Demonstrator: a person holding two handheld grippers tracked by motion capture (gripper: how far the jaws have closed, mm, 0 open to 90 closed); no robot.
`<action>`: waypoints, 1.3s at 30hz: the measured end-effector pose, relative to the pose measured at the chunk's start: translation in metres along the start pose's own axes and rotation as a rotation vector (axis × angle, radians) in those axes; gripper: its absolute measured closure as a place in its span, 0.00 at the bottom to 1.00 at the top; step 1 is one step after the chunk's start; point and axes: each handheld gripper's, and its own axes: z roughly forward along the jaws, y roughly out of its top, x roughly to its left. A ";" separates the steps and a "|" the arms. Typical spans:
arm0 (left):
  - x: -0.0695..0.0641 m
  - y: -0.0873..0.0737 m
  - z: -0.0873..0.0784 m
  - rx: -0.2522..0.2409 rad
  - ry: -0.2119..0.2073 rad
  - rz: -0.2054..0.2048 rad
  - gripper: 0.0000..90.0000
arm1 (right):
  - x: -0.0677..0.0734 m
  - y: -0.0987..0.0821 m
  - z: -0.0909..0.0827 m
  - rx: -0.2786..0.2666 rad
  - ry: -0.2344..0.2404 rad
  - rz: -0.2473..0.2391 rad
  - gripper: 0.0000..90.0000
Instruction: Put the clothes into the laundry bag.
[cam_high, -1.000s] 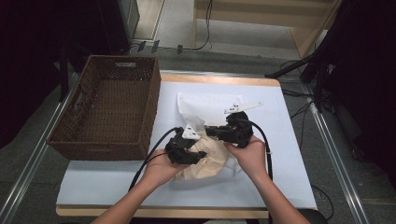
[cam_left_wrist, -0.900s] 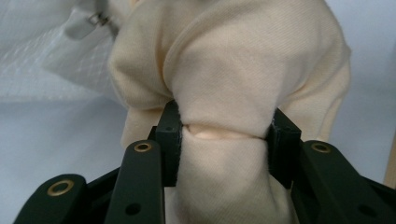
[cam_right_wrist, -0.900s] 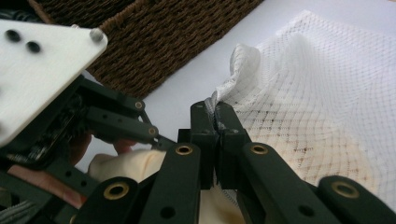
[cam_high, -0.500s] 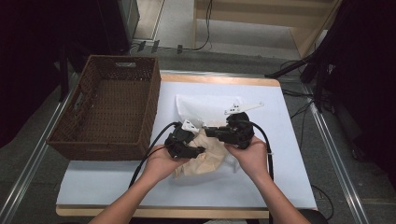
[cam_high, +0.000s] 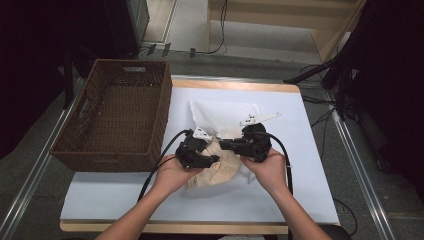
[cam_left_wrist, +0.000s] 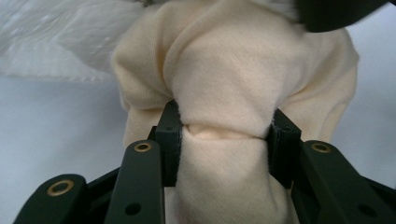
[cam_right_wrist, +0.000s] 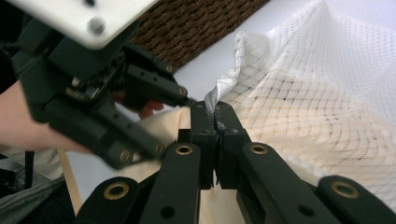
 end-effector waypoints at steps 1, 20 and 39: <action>0.000 0.000 0.000 0.000 0.000 0.000 0.65 | 0.000 0.000 0.000 0.000 0.000 0.000 0.98; 0.003 0.009 0.019 -0.026 -0.050 -0.036 0.59 | -0.001 -0.001 0.002 -0.007 0.023 -0.012 0.98; 0.006 0.001 -0.010 -0.006 -0.118 0.025 0.34 | -0.018 -0.007 0.003 0.011 -0.011 0.024 0.98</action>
